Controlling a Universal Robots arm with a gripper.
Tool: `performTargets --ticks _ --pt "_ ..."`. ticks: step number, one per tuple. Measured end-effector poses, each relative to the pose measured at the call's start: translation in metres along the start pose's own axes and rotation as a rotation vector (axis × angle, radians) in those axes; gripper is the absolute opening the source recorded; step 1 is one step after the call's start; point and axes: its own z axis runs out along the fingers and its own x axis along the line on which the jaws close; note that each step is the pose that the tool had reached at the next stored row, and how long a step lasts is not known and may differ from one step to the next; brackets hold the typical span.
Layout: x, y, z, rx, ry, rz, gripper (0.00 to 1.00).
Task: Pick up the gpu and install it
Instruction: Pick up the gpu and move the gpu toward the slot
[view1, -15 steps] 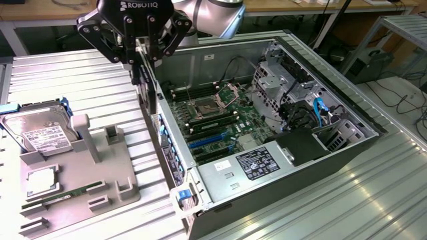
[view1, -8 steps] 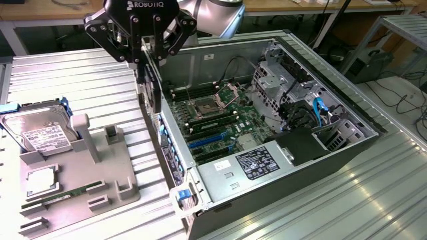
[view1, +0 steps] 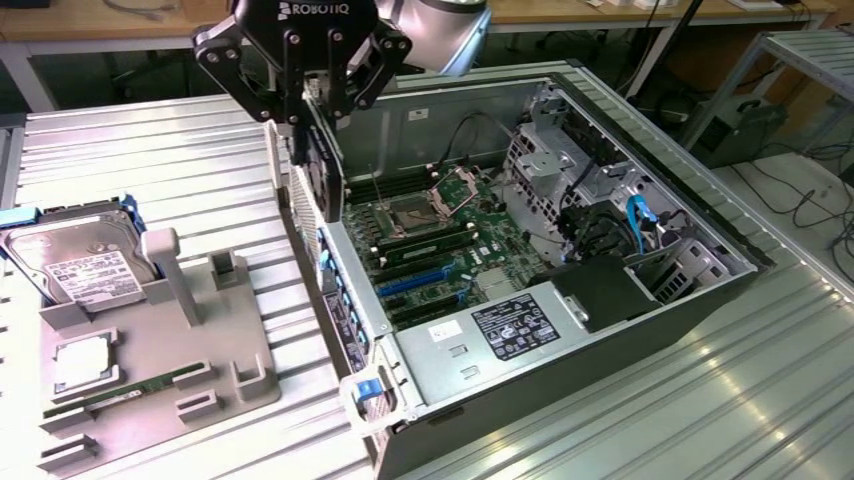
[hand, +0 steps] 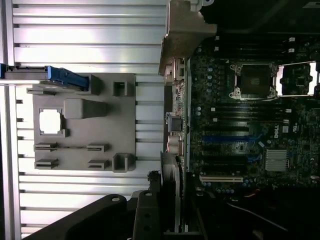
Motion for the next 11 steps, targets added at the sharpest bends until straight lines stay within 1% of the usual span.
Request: performTargets --ticks 9,11 --pt "-0.014 -0.0002 -0.0001 -0.0001 -0.0001 0.000 0.27" --pt "-0.019 -0.0003 -0.0002 0.0000 0.0000 0.000 0.27"
